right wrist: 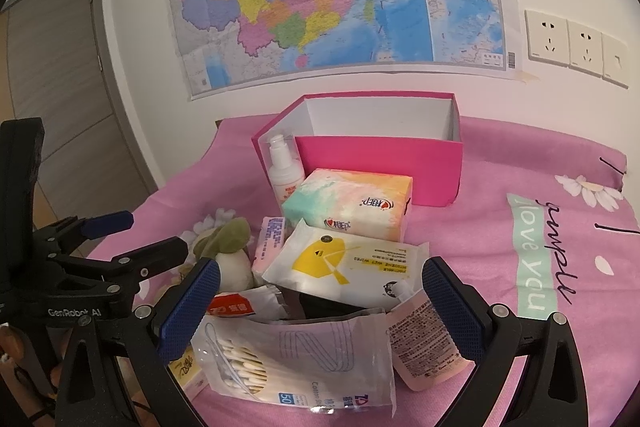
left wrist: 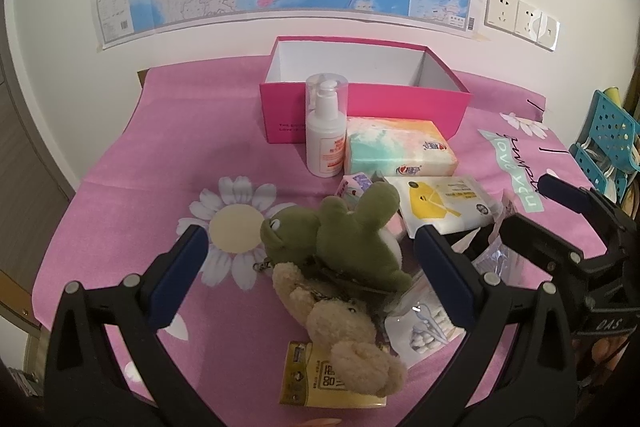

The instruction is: Organize soft objects

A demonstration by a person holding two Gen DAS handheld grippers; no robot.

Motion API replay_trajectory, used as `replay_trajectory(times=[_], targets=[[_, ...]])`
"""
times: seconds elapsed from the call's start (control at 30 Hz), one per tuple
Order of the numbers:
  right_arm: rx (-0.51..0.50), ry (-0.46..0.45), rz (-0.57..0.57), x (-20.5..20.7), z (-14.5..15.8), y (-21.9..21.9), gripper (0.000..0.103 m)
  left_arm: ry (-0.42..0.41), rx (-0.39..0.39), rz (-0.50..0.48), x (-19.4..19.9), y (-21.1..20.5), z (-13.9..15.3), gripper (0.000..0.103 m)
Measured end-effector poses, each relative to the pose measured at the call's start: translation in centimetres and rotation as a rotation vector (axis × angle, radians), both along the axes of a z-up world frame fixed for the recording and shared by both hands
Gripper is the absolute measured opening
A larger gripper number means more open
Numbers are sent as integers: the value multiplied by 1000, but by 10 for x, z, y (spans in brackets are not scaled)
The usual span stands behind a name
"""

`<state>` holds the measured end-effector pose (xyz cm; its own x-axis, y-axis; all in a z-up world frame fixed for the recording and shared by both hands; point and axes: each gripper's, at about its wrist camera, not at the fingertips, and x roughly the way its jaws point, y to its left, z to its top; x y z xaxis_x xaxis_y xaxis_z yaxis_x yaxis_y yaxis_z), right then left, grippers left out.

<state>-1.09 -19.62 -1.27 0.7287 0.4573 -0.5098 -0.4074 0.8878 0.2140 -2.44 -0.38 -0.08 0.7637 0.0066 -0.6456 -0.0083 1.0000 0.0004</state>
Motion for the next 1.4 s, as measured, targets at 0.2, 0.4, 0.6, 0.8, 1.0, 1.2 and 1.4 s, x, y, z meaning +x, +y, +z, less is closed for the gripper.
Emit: replay_trajectory(times=[0.2,0.4,0.6,0.8,1.0,1.2,1.4], targets=[[7,8,-8,-2,-3,-12,103,1,-15,-40,-9,3,0,103],[19,43,-15,-5,-14,-30,103,7,-47,-134,-22,3,-3,103],[30,90,35,-12,-30,-39,97,38,-54,-248,-38,-4,-11,101],[66,152,64,-11,-46,-44,77,120,-59,-333,-48,-14,-26,84],[95,191,86,-6,-57,-45,57,169,-83,-430,-56,-25,-34,68],[103,218,88,-2,-64,-45,26,255,-75,-430,-47,-29,-52,60],[132,206,74,-4,-65,-55,9,287,-135,-447,-39,-32,-60,52]])
